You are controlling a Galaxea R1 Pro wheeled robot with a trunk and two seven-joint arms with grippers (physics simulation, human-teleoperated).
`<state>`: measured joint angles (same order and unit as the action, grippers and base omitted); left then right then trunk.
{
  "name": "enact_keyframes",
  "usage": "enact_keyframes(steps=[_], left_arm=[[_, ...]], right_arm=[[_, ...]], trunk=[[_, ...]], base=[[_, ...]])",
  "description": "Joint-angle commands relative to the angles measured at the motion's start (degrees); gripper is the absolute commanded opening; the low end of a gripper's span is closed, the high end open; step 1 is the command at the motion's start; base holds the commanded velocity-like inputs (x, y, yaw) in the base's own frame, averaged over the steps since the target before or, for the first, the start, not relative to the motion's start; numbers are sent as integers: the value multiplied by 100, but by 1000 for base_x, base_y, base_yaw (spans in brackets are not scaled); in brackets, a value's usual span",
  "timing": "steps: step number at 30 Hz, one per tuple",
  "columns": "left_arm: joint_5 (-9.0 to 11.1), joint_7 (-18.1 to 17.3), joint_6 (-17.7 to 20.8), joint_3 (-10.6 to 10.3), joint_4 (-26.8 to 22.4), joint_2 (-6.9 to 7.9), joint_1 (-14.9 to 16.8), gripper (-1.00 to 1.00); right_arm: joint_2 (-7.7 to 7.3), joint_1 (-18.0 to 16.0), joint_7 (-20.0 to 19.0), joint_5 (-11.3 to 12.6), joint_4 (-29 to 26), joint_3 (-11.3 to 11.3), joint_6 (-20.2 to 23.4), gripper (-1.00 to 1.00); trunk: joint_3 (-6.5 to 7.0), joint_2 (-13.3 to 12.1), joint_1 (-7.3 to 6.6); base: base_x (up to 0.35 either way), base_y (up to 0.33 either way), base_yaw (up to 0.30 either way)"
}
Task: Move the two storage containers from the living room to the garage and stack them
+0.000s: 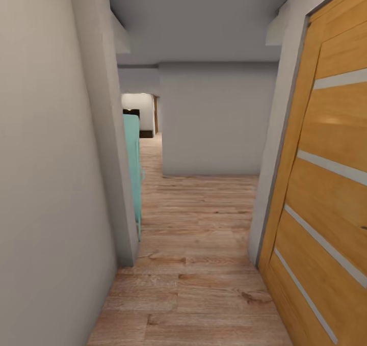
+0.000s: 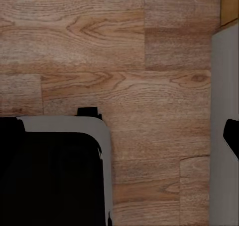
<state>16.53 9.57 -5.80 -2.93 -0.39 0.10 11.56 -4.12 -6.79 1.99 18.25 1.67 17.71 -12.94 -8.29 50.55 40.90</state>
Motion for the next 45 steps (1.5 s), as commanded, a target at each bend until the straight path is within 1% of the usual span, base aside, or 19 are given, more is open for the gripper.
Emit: enact_keyframes(steps=[1, 15, 29, 45], left_arm=[[44, 10, -17, -33, 3, -1, 4, 100], [37, 10, -12, -33, 3, -6, 4, 100], [26, 10, 43, -32, 3, -1, 4, 100], [26, 10, -5, -32, 3, -1, 5, 100]], right_arm=[[3, -9, 4, 39, 18, 50, -32, 100], [15, -7, 12, 60, 18, 48, -41, 100], [-4, -8, 3, 46, 18, 55, -15, 100], [-7, -10, 73, 50, 18, 71, 2, 100]], trunk=[[-8, 5, 4], [-8, 5, 4], [-8, 5, 4], [-8, 5, 4]], base=[[322, 0, 0], [322, 0, -51], [322, 0, -3], [322, 0, 0]])
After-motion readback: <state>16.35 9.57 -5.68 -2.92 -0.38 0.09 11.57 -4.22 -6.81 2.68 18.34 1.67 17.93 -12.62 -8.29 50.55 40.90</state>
